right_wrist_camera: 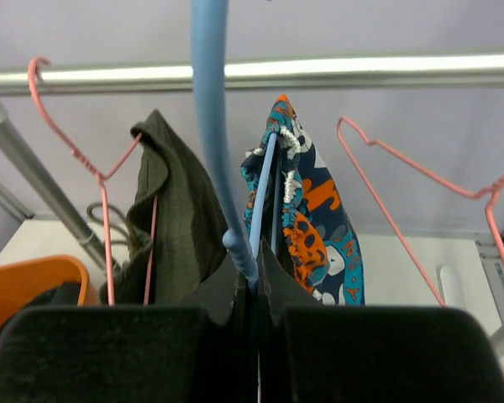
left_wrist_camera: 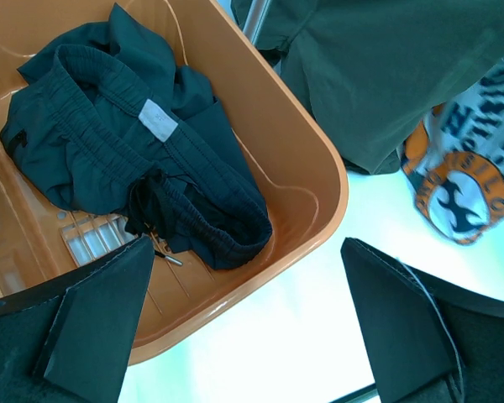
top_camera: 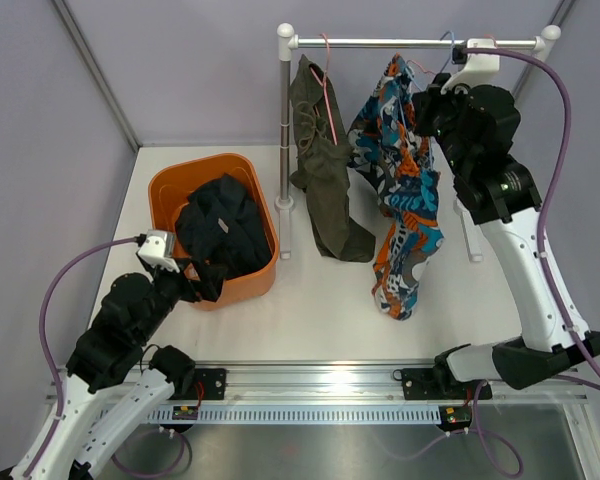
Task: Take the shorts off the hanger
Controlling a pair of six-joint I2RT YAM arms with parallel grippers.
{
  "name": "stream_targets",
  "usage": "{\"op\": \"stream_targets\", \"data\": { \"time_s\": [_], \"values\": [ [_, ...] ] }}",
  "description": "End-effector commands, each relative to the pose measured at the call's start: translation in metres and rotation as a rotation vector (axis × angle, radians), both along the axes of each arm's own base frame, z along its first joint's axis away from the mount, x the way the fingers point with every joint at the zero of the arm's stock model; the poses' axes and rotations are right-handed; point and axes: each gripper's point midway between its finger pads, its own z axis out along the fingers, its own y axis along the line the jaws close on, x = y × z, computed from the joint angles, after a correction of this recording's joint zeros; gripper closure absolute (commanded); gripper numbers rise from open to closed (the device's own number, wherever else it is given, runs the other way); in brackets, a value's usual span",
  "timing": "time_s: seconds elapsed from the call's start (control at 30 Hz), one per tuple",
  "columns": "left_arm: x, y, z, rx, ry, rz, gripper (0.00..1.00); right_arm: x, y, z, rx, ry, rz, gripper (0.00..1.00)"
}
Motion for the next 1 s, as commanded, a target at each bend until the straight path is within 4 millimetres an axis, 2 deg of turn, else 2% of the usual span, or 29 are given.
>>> {"op": "stream_targets", "data": {
  "time_s": [0.0,0.1,0.13,0.2,0.23,0.33,0.37,0.43,0.47,0.53,0.57,0.63,0.67,0.7,0.73,0.77,0.9,0.93,0.97],
  "values": [
    [0.001,-0.012,0.004,-0.009,-0.006,-0.060,0.01,-0.048,-0.001,-0.010,0.026,0.093,0.069,1.00],
    [0.002,-0.027,0.004,-0.006,0.015,-0.127,0.01,-0.081,-0.005,-0.022,0.049,0.163,0.107,1.00],
    [0.003,-0.035,0.002,-0.010,0.039,-0.159,0.01,-0.093,-0.007,-0.037,0.037,0.227,0.112,1.00],
    [0.005,-0.048,0.009,-0.046,0.035,-0.205,0.03,-0.114,-0.011,-0.050,0.041,0.278,0.129,1.00],
    [0.006,-0.057,0.011,-0.080,0.051,-0.229,0.04,-0.124,-0.014,-0.064,0.034,0.330,0.129,1.00],
    [0.014,-0.072,0.031,-0.137,0.016,-0.255,0.04,-0.148,-0.013,-0.084,0.059,0.379,0.172,1.00],
    [0.018,-0.085,0.043,-0.145,0.002,-0.281,0.04,-0.157,-0.016,-0.082,0.075,0.365,0.175,1.00],
    [0.026,-0.097,0.058,-0.146,-0.024,-0.273,0.04,-0.164,-0.012,-0.098,0.080,0.405,0.199,1.00],
    [0.025,-0.118,0.074,-0.151,-0.043,-0.317,0.04,-0.170,-0.015,-0.102,0.078,0.407,0.194,1.00],
    [0.031,-0.135,0.090,-0.140,-0.074,-0.301,0.03,-0.176,-0.019,-0.109,0.068,0.426,0.189,1.00],
    [0.021,-0.156,0.103,-0.155,-0.095,-0.357,0.03,-0.178,-0.021,-0.111,0.060,0.430,0.184,1.00],
    [0.027,-0.186,0.123,-0.161,-0.113,-0.368,0.02,-0.184,-0.026,-0.112,0.055,0.432,0.168,1.00],
    [0.019,-0.205,0.134,-0.179,-0.129,-0.408,0.02,-0.189,-0.025,-0.111,0.059,0.425,0.184,1.00],
    [0.023,-0.211,0.158,-0.208,-0.160,-0.387,0.02,-0.191,-0.024,-0.112,0.066,0.430,0.195,1.00],
    [0.030,-0.232,0.150,-0.178,-0.146,-0.385,0.02,-0.194,-0.024,-0.111,0.069,0.426,0.199,1.00],
    [0.027,-0.245,0.157,-0.195,-0.157,-0.395,0.02,-0.195,-0.024,-0.112,0.069,0.430,0.200,1.00],
    [0.044,-0.285,0.168,-0.254,-0.162,-0.372,0.01,-0.204,-0.028,-0.112,0.077,0.421,0.201,1.00],
    [0.046,-0.293,0.180,-0.277,-0.172,-0.373,0.01,-0.206,-0.027,-0.112,0.078,0.422,0.206,1.00],
    [0.049,-0.310,0.169,-0.259,-0.155,-0.380,0.01,-0.207,-0.028,-0.111,0.079,0.419,0.208,1.00]
  ]
}}
